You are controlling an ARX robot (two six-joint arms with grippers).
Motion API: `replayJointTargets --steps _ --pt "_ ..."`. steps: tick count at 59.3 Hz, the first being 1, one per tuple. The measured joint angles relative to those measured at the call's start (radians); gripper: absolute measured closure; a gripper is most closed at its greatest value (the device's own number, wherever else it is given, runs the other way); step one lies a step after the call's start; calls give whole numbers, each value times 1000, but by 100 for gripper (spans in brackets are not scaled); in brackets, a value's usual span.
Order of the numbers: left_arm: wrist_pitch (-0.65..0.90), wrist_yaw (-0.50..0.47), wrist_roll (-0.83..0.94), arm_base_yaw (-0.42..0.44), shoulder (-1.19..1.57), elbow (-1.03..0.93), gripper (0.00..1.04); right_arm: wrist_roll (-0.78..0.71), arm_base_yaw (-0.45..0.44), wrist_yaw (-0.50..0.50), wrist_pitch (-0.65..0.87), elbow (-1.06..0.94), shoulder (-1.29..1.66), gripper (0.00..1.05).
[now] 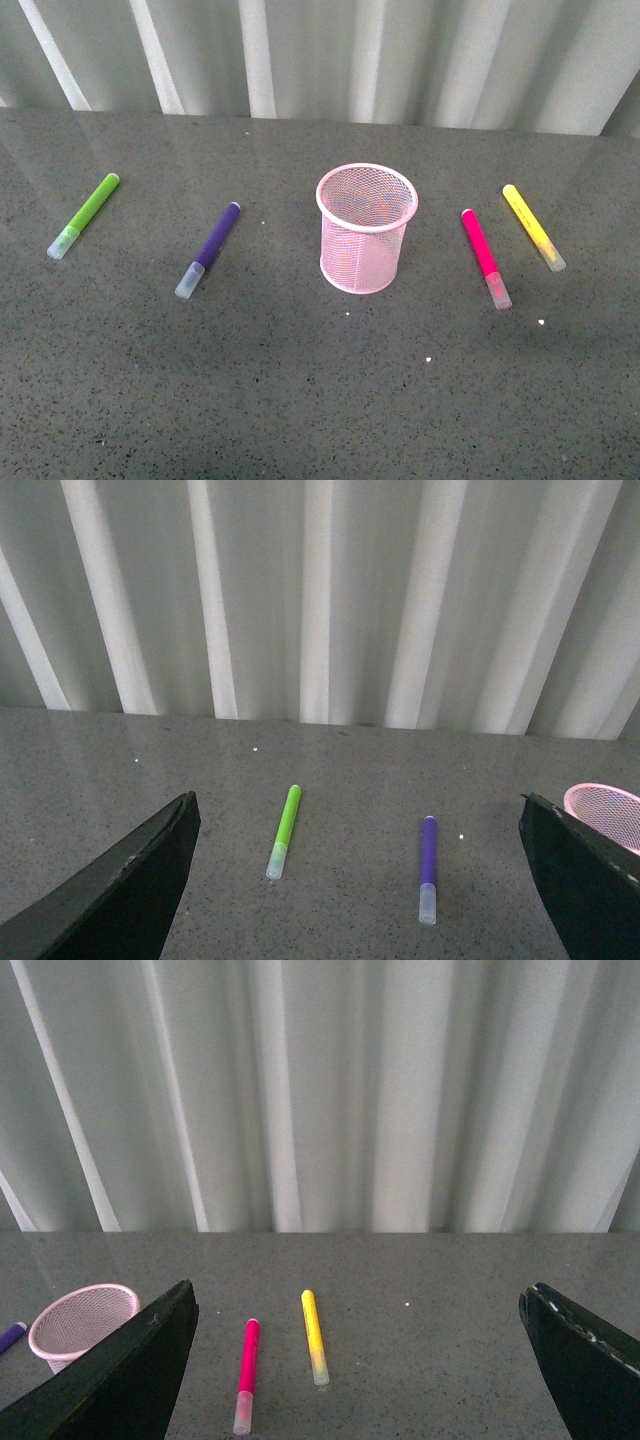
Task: Insert purple and pink pens into pink cup
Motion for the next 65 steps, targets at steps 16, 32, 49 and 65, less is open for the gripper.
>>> replayJointTargets --steps 16,32,49,65 --pt "0 0 0 0 0 0 7 0 0 0 0 0 0 7" --pt "0 0 0 0 0 0 7 0 0 0 0 0 0 7" --pt "0 0 0 0 0 0 7 0 0 0 0 0 0 7" --pt "0 0 0 0 0 0 7 0 0 0 0 0 0 7"
